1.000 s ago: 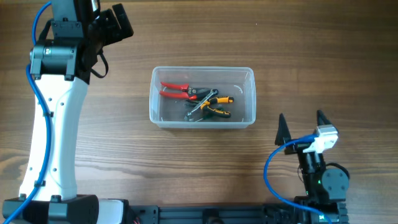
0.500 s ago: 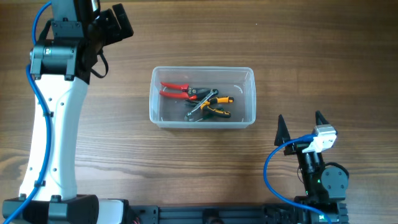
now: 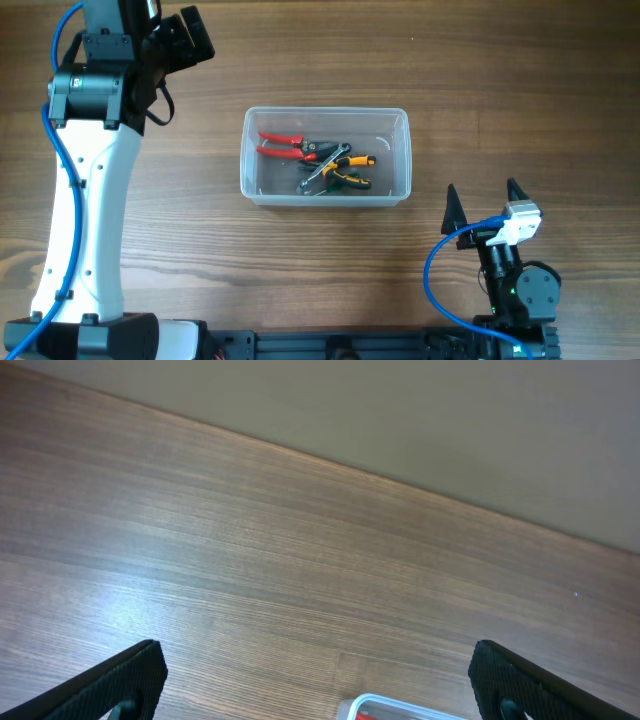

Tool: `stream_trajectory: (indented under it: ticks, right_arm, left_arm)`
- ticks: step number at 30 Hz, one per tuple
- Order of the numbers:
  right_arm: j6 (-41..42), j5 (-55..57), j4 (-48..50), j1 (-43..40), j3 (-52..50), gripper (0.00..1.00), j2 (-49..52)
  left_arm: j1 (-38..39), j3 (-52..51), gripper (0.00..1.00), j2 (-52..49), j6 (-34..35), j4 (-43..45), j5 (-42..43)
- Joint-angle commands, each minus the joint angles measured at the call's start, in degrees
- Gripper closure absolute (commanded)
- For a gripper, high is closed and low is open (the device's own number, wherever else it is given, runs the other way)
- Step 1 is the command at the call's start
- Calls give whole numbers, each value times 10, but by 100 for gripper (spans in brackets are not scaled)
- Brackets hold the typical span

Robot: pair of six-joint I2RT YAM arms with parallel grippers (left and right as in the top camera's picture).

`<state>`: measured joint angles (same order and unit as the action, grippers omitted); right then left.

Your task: Pack container

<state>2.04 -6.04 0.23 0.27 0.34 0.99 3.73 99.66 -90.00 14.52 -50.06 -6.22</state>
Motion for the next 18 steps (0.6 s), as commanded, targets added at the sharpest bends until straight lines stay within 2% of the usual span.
stream_trajectory:
  ticks: [1,9,14,18]
  right_arm:
    - [-5,-8,2,-2,0,0,-9]
    - [-5,-8,2,-2,0,0,-9]
    - [-5,-8,2,-2,0,0,-9]
    - [-5,-8,2,-3,0,0,-9]
  left_arm:
    - [-3,3,0,7,9,5,-13]
    - [-4,3,0,8,3,98,-129]
    - [-17,3,0,35,3,227,-175]
    - [-35,3,0,86,3,229,-175]
